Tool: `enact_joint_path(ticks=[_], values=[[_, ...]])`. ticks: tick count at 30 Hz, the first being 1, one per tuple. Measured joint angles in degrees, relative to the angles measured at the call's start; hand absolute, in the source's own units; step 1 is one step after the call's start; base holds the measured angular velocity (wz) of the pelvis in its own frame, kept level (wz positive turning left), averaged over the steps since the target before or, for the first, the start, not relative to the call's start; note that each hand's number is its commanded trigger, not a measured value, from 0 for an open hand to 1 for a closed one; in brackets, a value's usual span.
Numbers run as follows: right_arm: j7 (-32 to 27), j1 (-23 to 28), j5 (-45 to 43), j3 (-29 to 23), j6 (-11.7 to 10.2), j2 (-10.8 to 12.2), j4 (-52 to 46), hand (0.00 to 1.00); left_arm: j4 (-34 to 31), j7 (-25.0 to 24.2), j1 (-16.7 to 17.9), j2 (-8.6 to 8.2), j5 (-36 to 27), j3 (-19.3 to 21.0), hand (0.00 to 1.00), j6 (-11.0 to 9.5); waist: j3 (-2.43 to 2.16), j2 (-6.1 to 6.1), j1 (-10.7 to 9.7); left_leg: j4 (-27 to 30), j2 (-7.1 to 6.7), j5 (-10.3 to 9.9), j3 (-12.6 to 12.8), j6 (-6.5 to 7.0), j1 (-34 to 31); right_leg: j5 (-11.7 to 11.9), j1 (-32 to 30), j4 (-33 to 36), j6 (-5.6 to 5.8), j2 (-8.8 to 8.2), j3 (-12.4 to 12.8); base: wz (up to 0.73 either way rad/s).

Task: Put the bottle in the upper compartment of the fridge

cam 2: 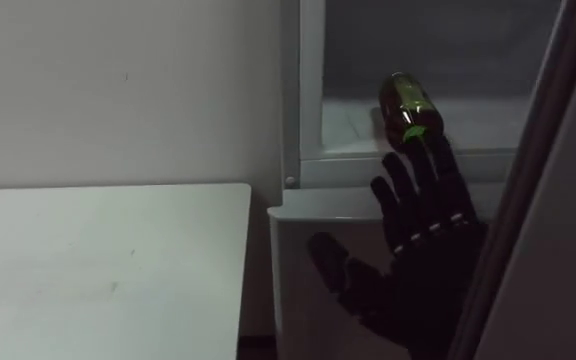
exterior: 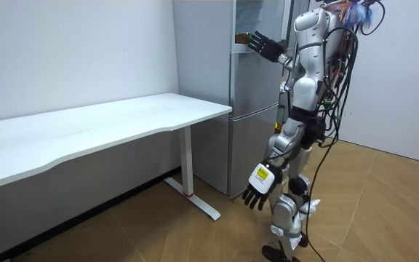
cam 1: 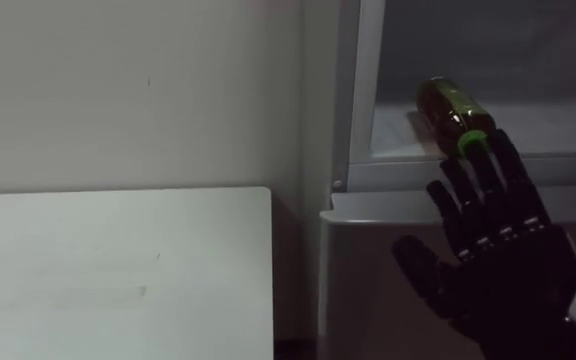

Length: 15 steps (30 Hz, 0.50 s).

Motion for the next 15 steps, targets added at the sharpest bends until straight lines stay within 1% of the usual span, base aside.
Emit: enact_joint_path(ticks=[1,2,3,4,5,6,7,9,10,11,12,13,15], values=[[1.25,0.14,-1.02,1.01,0.13,-0.83,1.95,0.0,-0.01,0.0,-0.11,0.22,0.02,0.01,0.0,0.06,0.01,-0.23,-0.01,0.01,0.0,0.0,-0.21,0.0,0.09,0.0,0.18,-0.02,0.0,-0.08,-0.1,0.03],[3.1,0.2,-1.51,1.15,-0.61,-0.86,4.3,0.0,0.02,0.0,-0.2,0.38,0.03,0.01,0.0,0.17,-0.01,-0.61,-0.06,0.06,0.03,0.0,-0.26,-0.01,0.14,0.0,0.32,-0.06,-0.01,-0.18,-0.22,0.04],[3.91,0.2,-1.52,1.1,-0.79,-0.88,4.94,0.0,0.02,0.0,-0.2,0.42,0.04,-0.03,0.0,0.38,-0.02,-0.76,-0.14,0.12,0.03,0.0,-0.27,-0.01,0.13,0.0,0.38,-0.07,-0.01,-0.21,-0.28,0.04],[5.33,0.32,-1.5,1.41,-0.74,-0.92,6.78,0.0,-0.05,-0.06,-0.24,0.56,0.04,-0.08,0.0,0.82,0.04,-1.09,-0.15,0.19,0.06,-0.02,-0.31,-0.03,0.13,-0.01,0.48,-0.11,-0.02,-0.28,-0.51,0.06],[6.79,0.58,-1.51,1.41,-0.48,-1.04,9.47,0.0,-0.09,-0.18,-0.4,0.77,0.04,-0.29,0.0,1.27,0.12,-1.47,-0.15,0.19,0.4,-0.09,-0.5,-0.01,0.1,-0.03,0.53,-0.18,-0.02,-0.38,-0.96,0.08],[7.57,0.79,-1.52,1.49,-0.2,-1.15,11.04,0.0,-0.09,-0.35,-0.55,0.89,0.04,-0.39,0.0,1.56,0.13,-1.64,-0.12,0.21,0.46,-0.15,-0.5,0.0,0.05,-0.02,0.57,-0.25,-0.03,-0.44,-1.23,0.1],[9.19,1.37,-1.47,1.93,0.62,-1.21,13.89,0.0,-0.11,-0.73,-0.66,1.03,-0.02,-0.4,0.0,1.91,0.15,-1.84,0.04,0.23,0.54,-0.28,-0.56,0.06,0.02,0.0,0.78,-0.33,-0.03,-0.48,-1.42,0.08],[11.45,2.38,-1.71,2.51,2.23,-1.21,17.14,0.0,-0.1,-1.52,-0.6,1.03,-0.01,-0.38,0.0,2.43,0.09,-1.77,-0.03,0.66,0.55,-0.5,-0.75,0.14,0.02,-0.01,0.99,-0.61,-0.01,-0.56,-1.6,0.07],[12.53,2.98,-2.22,3.13,3.24,-1.2,20.54,0.0,-0.11,-1.67,-0.65,1.04,0.01,-0.39,0.0,2.9,0.09,-1.77,0.0,0.86,0.54,-0.53,-1.0,0.18,0.03,0.07,1.11,-0.92,0.08,-0.56,-1.72,0.07],[13.15,3.64,-3.55,3.39,4.84,-1.24,23.7,0.0,-0.14,-1.77,-0.68,1.05,0.05,-0.65,0.0,3.27,0.07,-1.81,0.15,0.98,0.51,-0.55,-1.04,0.2,0.03,0.11,1.08,-0.89,0.12,-0.61,-1.78,0.06],[13.23,3.94,-4.42,3.56,5.54,-1.35,25.12,0.0,-0.16,-1.84,-0.66,1.06,0.05,-0.82,0.0,3.42,0.06,-1.8,0.24,1.08,0.5,-0.55,-1.06,0.21,0.02,0.14,1.07,-0.85,0.12,-0.65,-1.91,0.0],[13.29,4.4,-6.39,3.79,6.87,-1.54,27.61,0.0,-0.23,-2.21,-0.68,1.07,0.05,-0.88,0.0,3.72,0.06,-1.81,0.31,1.31,0.48,-0.56,-1.09,0.23,-0.06,0.15,0.99,-0.74,0.12,-0.75,-2.17,0.0],[13.35,4.66,-9.7,4.73,8.15,-2.57,30.62,0.0,-0.77,-3.11,-0.7,1.23,0.1,-0.86,0.0,4.56,0.06,-1.81,0.3,1.34,0.48,-0.57,-1.04,0.25,-0.25,0.15,0.88,-0.53,0.12,-0.79,-2.21,0.0]])
